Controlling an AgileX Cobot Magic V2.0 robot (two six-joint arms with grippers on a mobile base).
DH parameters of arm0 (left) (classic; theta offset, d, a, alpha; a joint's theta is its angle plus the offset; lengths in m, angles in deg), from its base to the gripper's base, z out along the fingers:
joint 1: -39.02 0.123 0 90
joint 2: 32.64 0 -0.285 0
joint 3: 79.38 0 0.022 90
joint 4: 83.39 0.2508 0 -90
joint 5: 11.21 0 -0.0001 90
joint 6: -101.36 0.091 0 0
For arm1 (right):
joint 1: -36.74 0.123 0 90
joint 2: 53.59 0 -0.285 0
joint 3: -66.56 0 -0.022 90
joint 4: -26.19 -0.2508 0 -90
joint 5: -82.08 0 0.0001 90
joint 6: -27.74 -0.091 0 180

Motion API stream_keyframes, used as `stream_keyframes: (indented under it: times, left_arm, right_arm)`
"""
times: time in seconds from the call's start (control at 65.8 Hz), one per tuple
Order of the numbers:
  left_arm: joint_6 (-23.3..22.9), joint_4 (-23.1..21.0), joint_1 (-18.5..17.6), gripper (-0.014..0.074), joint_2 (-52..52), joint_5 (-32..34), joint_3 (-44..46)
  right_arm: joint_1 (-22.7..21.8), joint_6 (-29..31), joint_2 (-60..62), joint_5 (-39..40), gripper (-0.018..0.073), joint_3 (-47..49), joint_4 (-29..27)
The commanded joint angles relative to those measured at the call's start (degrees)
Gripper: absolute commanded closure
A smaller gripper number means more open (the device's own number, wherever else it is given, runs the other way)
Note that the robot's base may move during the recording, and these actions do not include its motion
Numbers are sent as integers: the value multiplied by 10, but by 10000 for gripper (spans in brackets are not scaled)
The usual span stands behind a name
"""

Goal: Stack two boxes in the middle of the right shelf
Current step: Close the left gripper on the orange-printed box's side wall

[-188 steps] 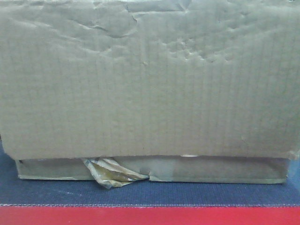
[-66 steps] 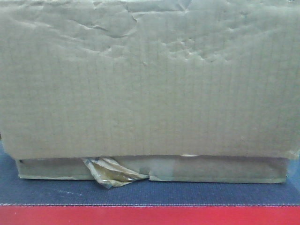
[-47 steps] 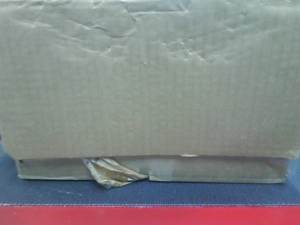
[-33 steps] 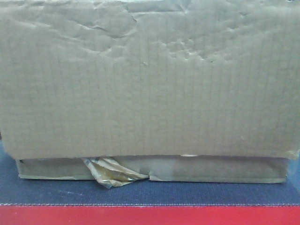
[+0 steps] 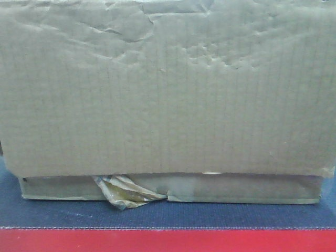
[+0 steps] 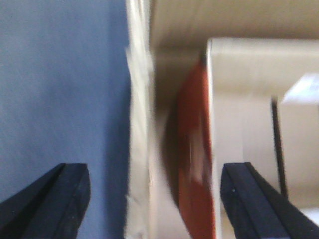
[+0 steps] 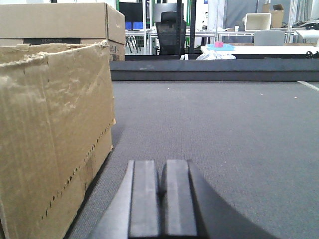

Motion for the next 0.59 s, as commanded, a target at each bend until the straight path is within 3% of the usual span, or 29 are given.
stream_keyframes:
  times: [0.0, 0.334, 0.578]
  left_arm:
    - [0, -10, 1, 154, 8, 3, -29]
    - [29, -47, 41, 154, 10, 3, -60]
    - [31, -69, 41, 154, 27, 3, -60]
  right_arm:
    - [-2, 3, 2, 11, 721, 0, 5]
    - [-2, 3, 2, 11, 721, 0, 5]
    - [-2, 3, 2, 11, 721, 0, 5]
